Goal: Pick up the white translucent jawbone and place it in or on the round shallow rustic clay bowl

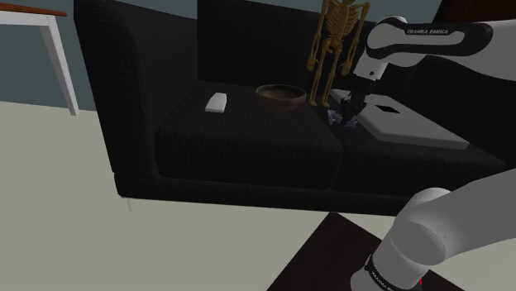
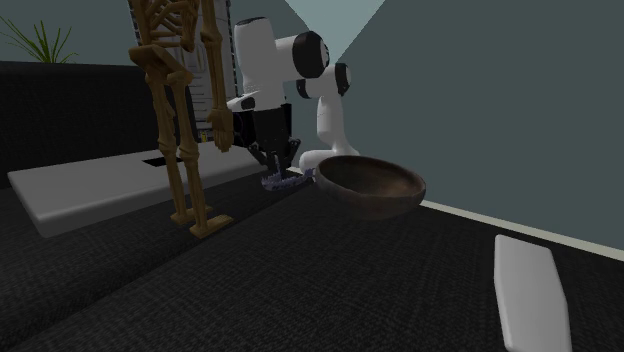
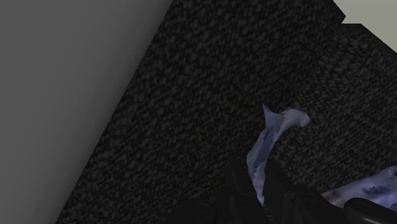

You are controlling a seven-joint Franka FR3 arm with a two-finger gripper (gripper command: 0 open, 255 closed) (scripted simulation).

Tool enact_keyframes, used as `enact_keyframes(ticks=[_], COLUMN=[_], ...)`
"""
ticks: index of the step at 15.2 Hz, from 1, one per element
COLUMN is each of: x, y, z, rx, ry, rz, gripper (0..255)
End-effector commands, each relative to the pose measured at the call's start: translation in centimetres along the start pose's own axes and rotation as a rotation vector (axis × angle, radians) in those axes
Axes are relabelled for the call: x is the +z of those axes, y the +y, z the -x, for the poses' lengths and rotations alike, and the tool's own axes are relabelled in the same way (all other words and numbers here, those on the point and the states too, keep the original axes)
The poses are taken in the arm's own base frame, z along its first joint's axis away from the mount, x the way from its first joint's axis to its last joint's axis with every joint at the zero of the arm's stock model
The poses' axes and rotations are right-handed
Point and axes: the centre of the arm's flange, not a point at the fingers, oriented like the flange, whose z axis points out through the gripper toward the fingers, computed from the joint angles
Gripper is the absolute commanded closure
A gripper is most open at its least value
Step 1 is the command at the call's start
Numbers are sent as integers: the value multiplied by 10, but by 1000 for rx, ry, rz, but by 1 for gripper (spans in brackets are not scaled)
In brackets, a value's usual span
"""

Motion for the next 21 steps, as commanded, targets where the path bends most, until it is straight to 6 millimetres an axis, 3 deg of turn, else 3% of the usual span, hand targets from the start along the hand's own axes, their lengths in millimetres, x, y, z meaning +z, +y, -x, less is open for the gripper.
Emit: enact_keyframes(ticks=[1,21], x=[-5,-110], y=[-1,-14], z=[0,-2], rx=[0,0], ry=[0,0], rz=[0,0], gripper=[255,255])
